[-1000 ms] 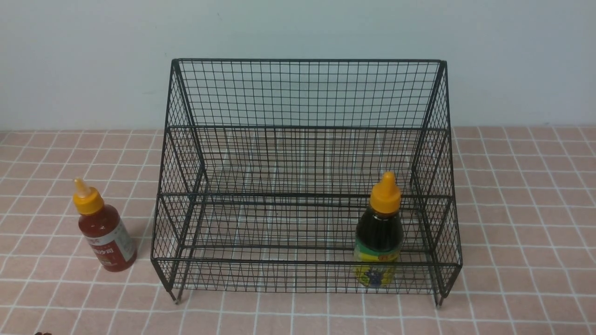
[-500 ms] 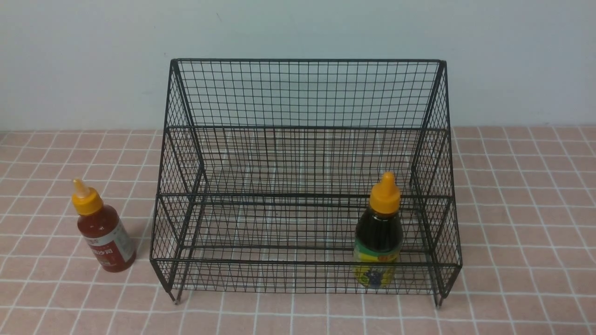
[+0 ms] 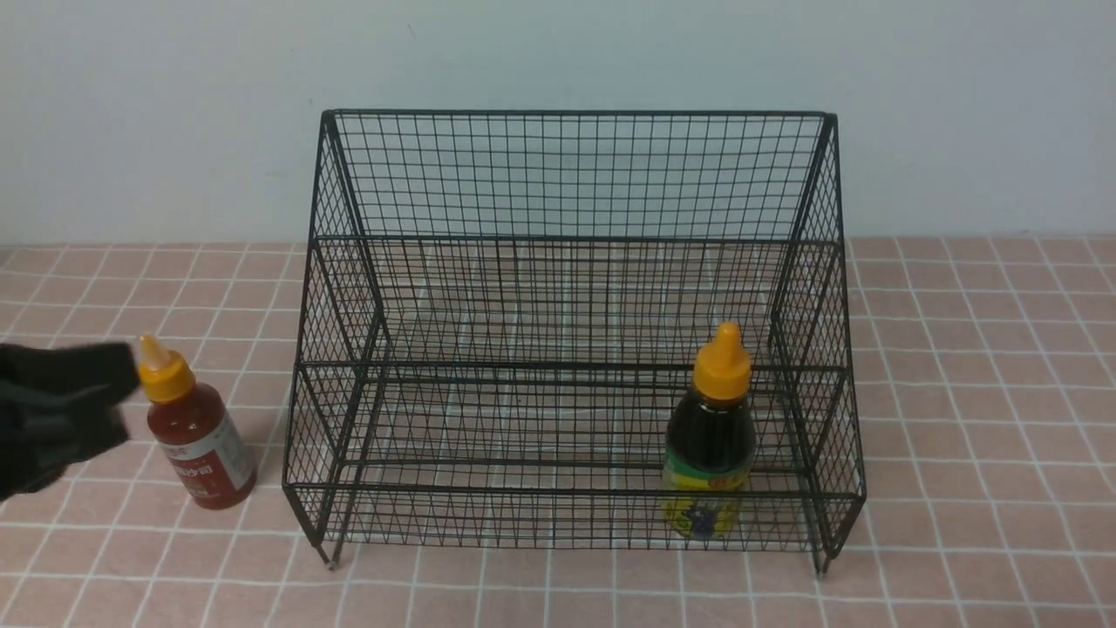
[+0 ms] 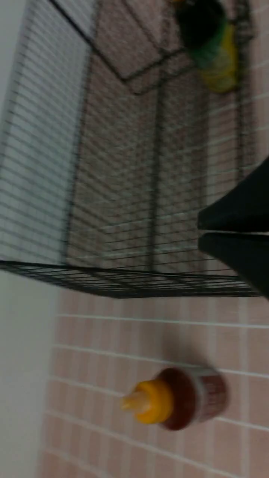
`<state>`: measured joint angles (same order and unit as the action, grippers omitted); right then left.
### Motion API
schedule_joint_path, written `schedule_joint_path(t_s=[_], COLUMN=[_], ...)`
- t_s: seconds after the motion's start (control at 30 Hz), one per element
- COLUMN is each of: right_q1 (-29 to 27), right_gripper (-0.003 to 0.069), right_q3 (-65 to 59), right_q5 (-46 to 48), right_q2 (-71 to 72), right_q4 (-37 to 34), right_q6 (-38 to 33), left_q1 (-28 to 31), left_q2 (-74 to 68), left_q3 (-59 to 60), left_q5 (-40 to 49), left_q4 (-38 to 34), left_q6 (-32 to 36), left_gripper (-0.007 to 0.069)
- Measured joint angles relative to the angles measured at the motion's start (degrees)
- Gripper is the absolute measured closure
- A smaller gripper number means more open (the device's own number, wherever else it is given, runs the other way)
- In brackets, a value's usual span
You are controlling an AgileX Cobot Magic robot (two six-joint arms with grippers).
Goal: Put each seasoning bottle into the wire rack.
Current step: Use the left arm to grab the condiment bottle closest to it
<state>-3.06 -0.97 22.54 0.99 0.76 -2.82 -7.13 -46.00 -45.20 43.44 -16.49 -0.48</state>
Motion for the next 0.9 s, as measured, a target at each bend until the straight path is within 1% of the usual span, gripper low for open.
schedule_joint_path(t_s=[0.03, 0.1, 0.13, 0.17, 0.3, 0.33, 0.43, 0.6, 0.73, 0.83, 0.9], right_q1=[0.0, 0.0, 0.0, 0.0, 0.0, 0.0, 0.0, 0.0, 0.0, 0.0, 0.0], right_gripper=[0.0671, 0.0671, 0.0671, 0.0671, 0.0671, 0.0671, 0.0671, 0.0671, 0.0671, 0.0671, 0.0671], right_q3=[0.0, 0.0, 0.0, 0.0, 0.0, 0.0, 0.0, 0.0, 0.0, 0.0, 0.0], right_q5=[0.0, 0.0, 0.0, 0.0, 0.0, 0.0, 0.0, 0.0, 0.0, 0.0, 0.0], right_q2=[0.0, 0.0, 0.0, 0.0, 0.0, 0.0, 0.0, 0.0, 0.0, 0.0, 0.0], right_q4=[0.0, 0.0, 0.0, 0.0, 0.0, 0.0, 0.0, 0.0, 0.0, 0.0, 0.0], right_q6=[0.0, 0.0, 0.0, 0.0, 0.0, 0.0, 0.0, 0.0, 0.0, 0.0, 0.0], left_q1=[0.0, 0.0, 0.0, 0.0, 0.1, 0.4, 3.2, 10.1, 11.4, 11.4, 11.4], left_q2=[-3.7, -7.2, -11.9, -14.8, -20.0, -21.9, -25.7, -32.5, -35.5, -35.8, -35.8], left_q3=[-2.0, -4.3, -7.9, -10.5, -16.2, -18.4, -22.2, -25.3, -25.3, -25.3, -25.3], left_q5=[3.2, 6.6, 10.5, 12.6, 14.8, 15.2, 17.1, 22.3, 22.2, 21.2, 19.1], left_q4=[0.6, 1.3, 2.9, 4.3, 7.7, 9.6, 12.7, 14.4, 14.7, 14.3, 14.1], left_q6=[0.5, 0.9, 1.2, 1.1, -0.9, -2.1, -4.0, -4.8, -3.8, -1.4, 0.8], left_gripper=[0.0631, 0.0631, 0.0631, 0.0631, 0.0631, 0.0631, 0.0631, 0.0631, 0.0623, 0.0585, 0.0515])
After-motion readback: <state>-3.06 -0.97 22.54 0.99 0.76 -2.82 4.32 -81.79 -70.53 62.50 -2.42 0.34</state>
